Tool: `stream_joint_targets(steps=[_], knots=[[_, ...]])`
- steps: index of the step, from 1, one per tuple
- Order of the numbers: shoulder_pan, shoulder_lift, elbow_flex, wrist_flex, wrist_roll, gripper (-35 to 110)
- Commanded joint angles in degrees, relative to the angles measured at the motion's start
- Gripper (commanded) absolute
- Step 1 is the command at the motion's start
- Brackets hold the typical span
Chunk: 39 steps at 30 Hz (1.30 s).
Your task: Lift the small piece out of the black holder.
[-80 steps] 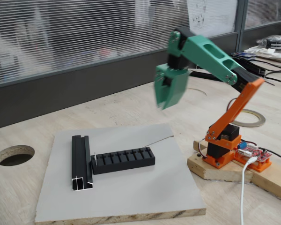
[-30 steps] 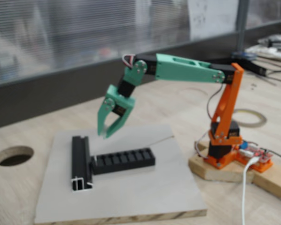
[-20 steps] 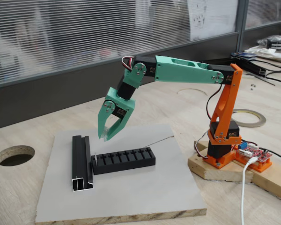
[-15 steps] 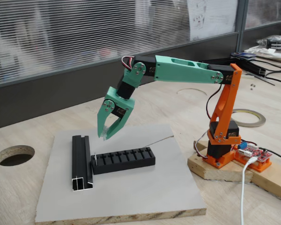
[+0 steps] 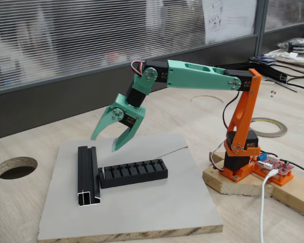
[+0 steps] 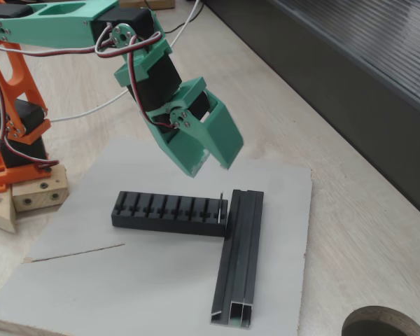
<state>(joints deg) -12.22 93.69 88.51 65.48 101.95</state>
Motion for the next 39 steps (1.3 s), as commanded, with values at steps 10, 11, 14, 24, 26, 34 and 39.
stream_joint_targets(steps=[10, 11, 14, 24, 26, 34, 39], knots=[[-0.4, 1.2, 0.5, 1.1, 0.4, 60], [-0.4, 1.2, 0.5, 1.1, 0.4, 60], [-0.9, 1.1, 0.6, 1.2, 0.4, 60], [-1.2, -5.2, -0.3, 7.7, 0.3, 60], [-1.2, -5.3, -0.4, 7.2, 0.1, 60], [-1.2, -9.2, -0.5, 7.1, -10.6, 60], [-1.2, -9.7, -0.6, 7.0, -10.5, 60]])
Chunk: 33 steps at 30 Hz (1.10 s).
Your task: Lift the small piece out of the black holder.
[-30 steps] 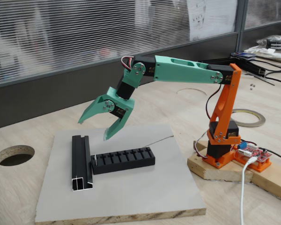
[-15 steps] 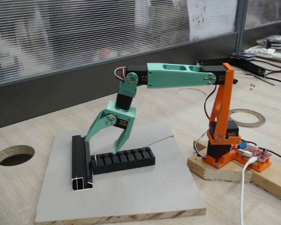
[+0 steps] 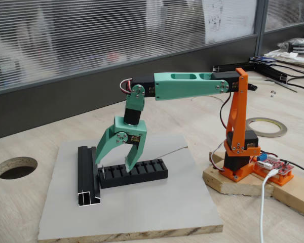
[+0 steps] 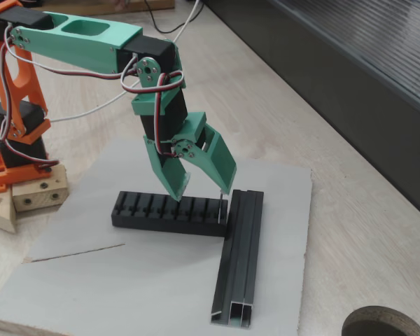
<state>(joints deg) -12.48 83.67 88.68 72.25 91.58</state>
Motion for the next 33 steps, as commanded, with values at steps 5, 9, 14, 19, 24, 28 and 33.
stream_joint_targets(steps=[5, 9, 14, 19, 24, 28, 33], knots=[[-0.5, 0.1, -4.3, 0.2, -0.7, 60], [-0.9, -6.9, -10.5, 0.4, -0.8, 60], [-1.0, -10.7, -16.6, 1.1, -0.8, 60], [-1.0, -11.1, -16.7, 1.1, -0.8, 60], [-1.0, -11.2, -17.0, 1.1, -0.9, 60], [-1.0, -11.2, -16.6, 1.0, -0.9, 60], [-0.9, -11.2, -16.4, 1.0, -0.9, 60]])
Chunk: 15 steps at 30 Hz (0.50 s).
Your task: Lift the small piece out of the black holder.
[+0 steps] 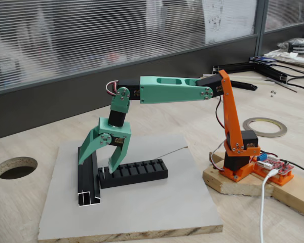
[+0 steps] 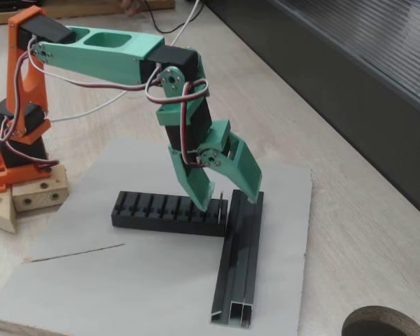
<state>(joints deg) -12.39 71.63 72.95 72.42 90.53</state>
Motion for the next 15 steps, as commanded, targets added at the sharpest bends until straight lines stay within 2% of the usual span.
stream_joint_targets(steps=[1, 15], knots=[[-1.0, 0.8, -0.7, 0.8, 0.2, 60], [-2.6, 1.1, -0.7, 0.9, 0.9, 60]])
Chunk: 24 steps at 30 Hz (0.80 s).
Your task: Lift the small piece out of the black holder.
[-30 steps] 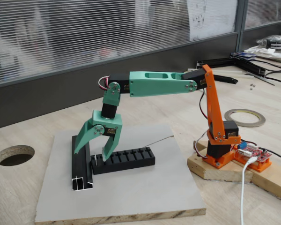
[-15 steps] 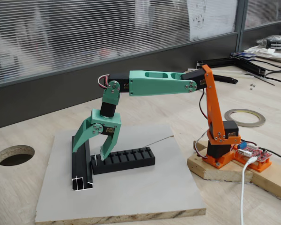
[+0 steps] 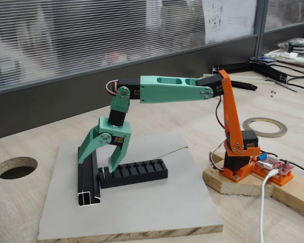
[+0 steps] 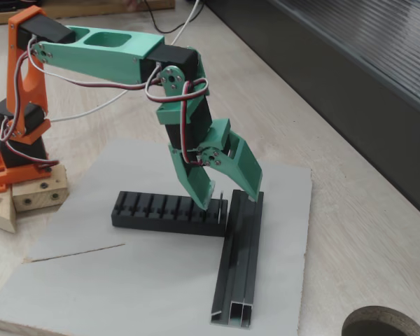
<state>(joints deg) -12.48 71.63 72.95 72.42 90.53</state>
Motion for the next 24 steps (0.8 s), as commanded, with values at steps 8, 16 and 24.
stream_joint_targets(steps=[8, 16, 24], knots=[[-5.5, 1.0, -0.7, 0.9, 1.0, 60], [-5.5, 0.9, -0.6, 1.0, 1.0, 60], [-5.4, 0.7, -0.5, 1.0, 1.1, 60]])
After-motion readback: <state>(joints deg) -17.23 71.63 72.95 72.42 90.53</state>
